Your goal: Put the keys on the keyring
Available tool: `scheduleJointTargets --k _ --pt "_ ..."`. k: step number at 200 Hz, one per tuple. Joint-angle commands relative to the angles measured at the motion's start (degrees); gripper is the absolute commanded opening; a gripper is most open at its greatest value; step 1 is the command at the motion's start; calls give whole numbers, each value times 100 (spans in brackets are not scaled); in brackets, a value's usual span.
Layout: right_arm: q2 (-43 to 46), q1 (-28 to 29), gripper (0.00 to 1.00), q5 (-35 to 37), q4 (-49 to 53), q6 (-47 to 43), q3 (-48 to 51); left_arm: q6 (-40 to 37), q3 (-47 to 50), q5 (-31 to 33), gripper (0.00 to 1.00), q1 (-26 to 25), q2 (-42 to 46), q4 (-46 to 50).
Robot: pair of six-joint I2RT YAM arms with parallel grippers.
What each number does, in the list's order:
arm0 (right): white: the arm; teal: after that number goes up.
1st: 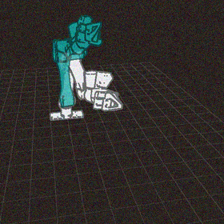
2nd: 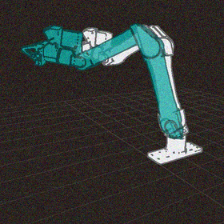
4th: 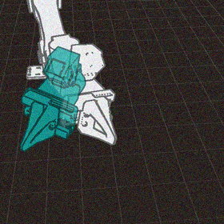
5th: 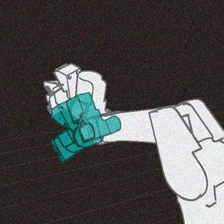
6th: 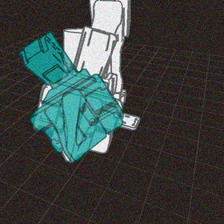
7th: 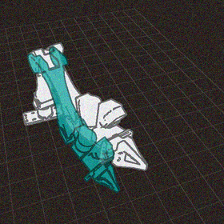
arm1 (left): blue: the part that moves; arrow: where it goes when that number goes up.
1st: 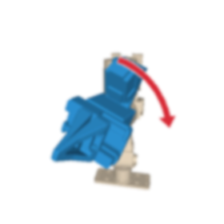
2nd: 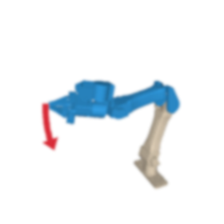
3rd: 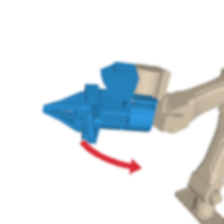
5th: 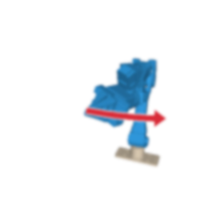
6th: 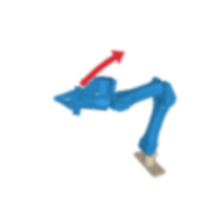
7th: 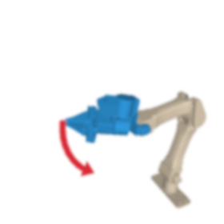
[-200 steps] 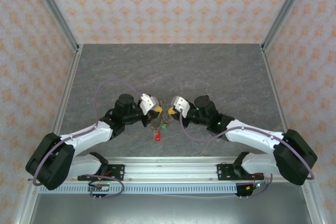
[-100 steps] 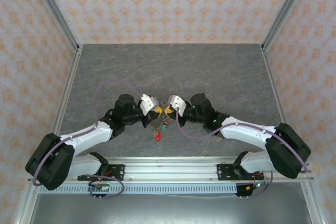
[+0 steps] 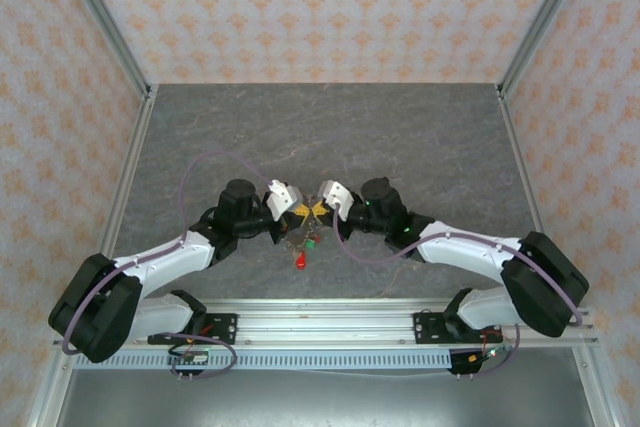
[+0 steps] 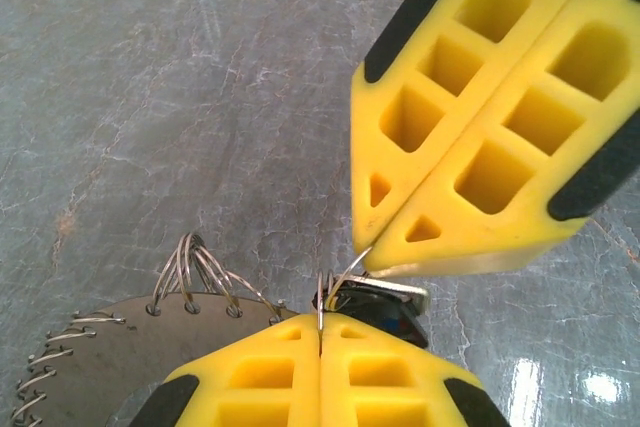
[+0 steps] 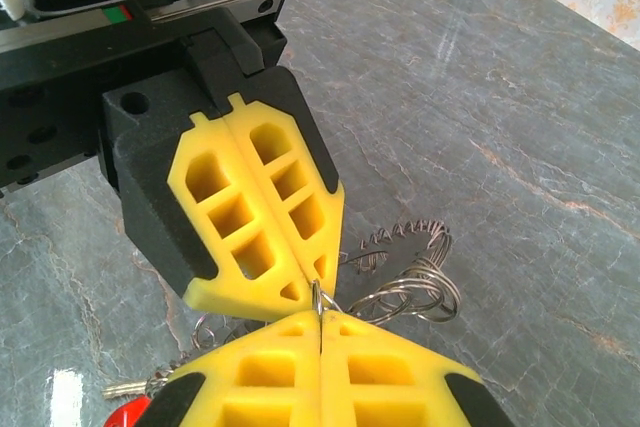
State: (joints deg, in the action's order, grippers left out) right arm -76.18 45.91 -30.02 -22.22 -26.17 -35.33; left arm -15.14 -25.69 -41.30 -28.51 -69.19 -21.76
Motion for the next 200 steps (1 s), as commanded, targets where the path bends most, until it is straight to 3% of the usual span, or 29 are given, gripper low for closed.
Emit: scheduleJointTargets --k 1,104,163,200 --pt "-100 -16 0 43 -88 42 -259 -128 -164 -177 0 -75 182 -65" --pt "-124 -60 0 950 261 253 -165 -117 -106 -194 0 -77 266 -109" --pt "-439 -102 0 602 916 375 -432 -107 -52 -194 0 -76 318 -208" --pt "-539 -107 8 124 896 356 -475 -76 -23 -194 0 -76 219 -316"
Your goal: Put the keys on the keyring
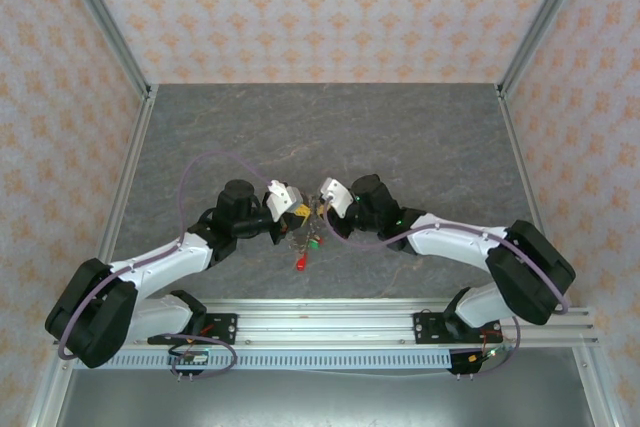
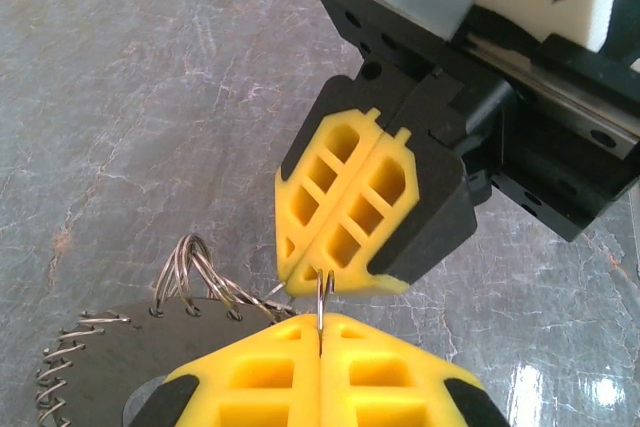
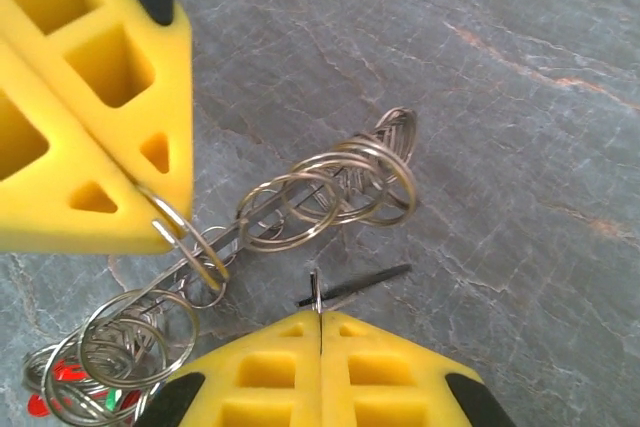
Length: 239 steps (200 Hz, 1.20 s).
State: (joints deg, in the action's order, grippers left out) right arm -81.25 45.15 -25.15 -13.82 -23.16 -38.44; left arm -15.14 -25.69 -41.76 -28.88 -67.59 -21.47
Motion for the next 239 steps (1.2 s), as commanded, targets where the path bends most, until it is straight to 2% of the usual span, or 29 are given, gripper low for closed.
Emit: scheduleJointTargets --k 1,22,41,55,81,109,145,183,208,218,239 --pt "-31 -27 9 -379 51 56 -164 -72 -23 -153 0 -38 56 -351" --pt "-17 -32 13 -530 -68 49 -151 -40 -8 -145 0 -44 1 -419" --pt "100 -54 13 -115 -53 48 -65 -42 20 -118 0 -46 34 -451" --pt "200 -119 0 -81 57 -22 -39 -57 12 -100 0 -44 49 -388" --pt "345 -138 0 -12 2 8 72 -114 11 -22 0 -40 79 -262" --pt "427 -138 0 383 -166 157 221 -246 -7 236 0 -39 224 137" --pt "-36 -146 15 110 214 324 59 -367 99 488 0 -34 791 918" --pt "-494 -151 17 58 -104 761 63 -109 506 654 0 -43 1430 1173" --pt "-654 -179 24 127 -243 970 22 75 722 870 0 -46 1897 1055" --pt "-789 -203 29 -61 -217 1066 -79 144 790 1100 0 -39 2097 1017" --pt "-1101 -224 29 -251 80 1195 -395 380 888 1955 0 -49 2641 1034"
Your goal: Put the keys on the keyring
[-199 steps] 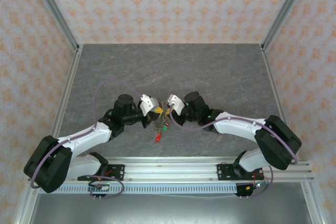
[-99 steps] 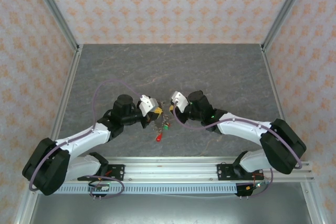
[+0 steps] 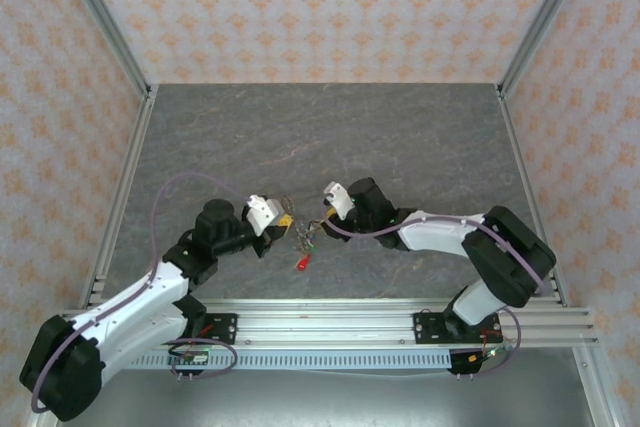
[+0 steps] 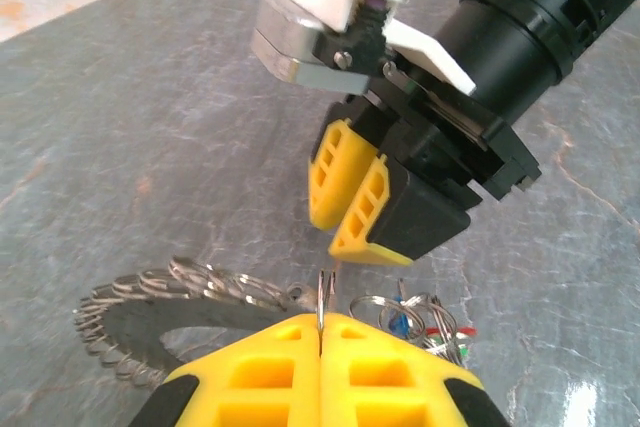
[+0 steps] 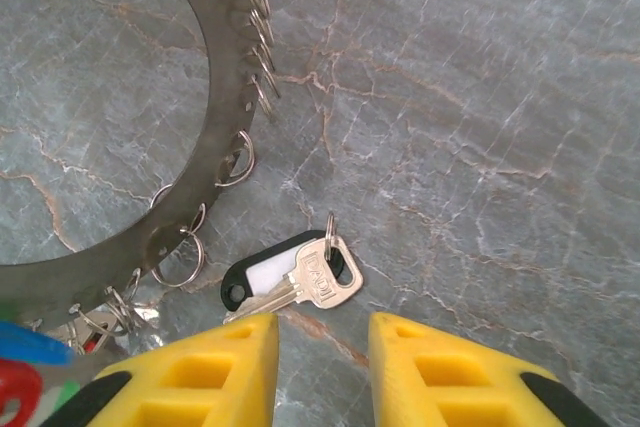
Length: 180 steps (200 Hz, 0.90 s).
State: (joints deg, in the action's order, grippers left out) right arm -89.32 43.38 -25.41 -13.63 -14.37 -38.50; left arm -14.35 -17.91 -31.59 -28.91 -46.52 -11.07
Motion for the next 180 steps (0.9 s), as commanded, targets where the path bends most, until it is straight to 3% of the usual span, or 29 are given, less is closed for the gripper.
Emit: scheduleJointTargets --k 1,53,88,117,180 --pt "-300 -52 29 -218 61 323 -392 297 111 964 0 -50 563 10" --pt "-789 -50 34 -627 112 471 -675 359 284 1935 0 -39 1865 403" --pt "-1067 -51 35 -76 36 553 -827 301 269 1615 0 -50 1695 387" --pt "-1310 -48 35 -544 338 290 -1177 244 192 1423 0 -45 1452 314" --pt "-1657 -48 26 -620 610 224 -1445 230 139 1255 0 -45 1292 334"
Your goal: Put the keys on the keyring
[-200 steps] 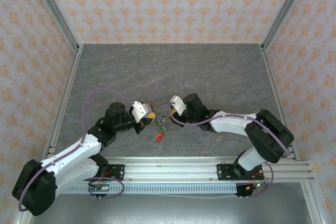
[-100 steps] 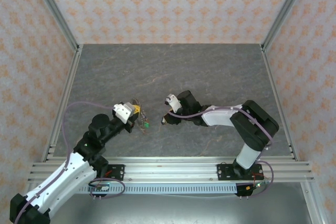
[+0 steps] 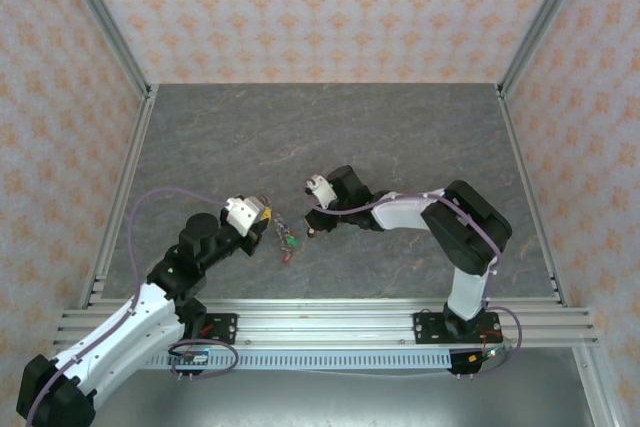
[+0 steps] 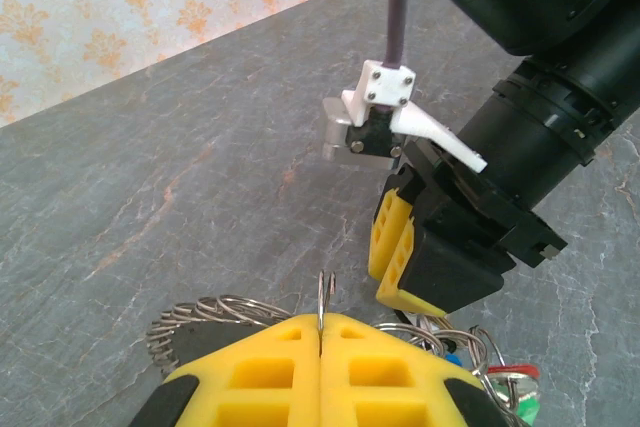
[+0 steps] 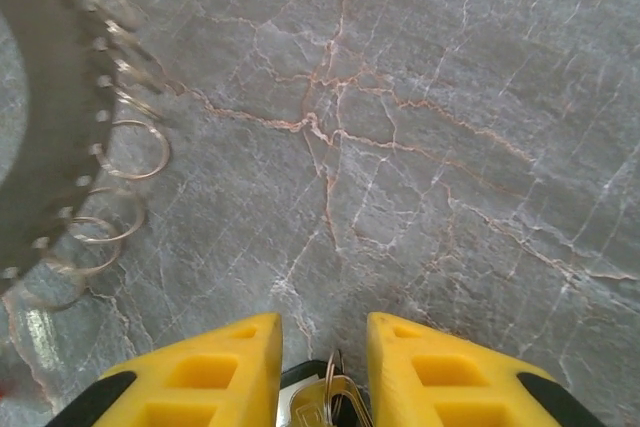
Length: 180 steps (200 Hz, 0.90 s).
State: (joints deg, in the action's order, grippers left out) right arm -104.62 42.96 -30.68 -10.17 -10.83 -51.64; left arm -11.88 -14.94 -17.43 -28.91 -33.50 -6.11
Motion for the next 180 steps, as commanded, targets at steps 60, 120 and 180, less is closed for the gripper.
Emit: scheduleJointTargets --k 60,120,180 --pt "103 -7 2 3 234 -133 18 -16 -185 -237 0 -45 -126 -198" --pt "1622 -188 0 -190 -184 -337 958 -66 -398 -838 0 -54 -809 -286" --pt "2944 -249 0 -973 -149 -1100 1642 -261 -889 -1615 0 -240 -2196 -782"
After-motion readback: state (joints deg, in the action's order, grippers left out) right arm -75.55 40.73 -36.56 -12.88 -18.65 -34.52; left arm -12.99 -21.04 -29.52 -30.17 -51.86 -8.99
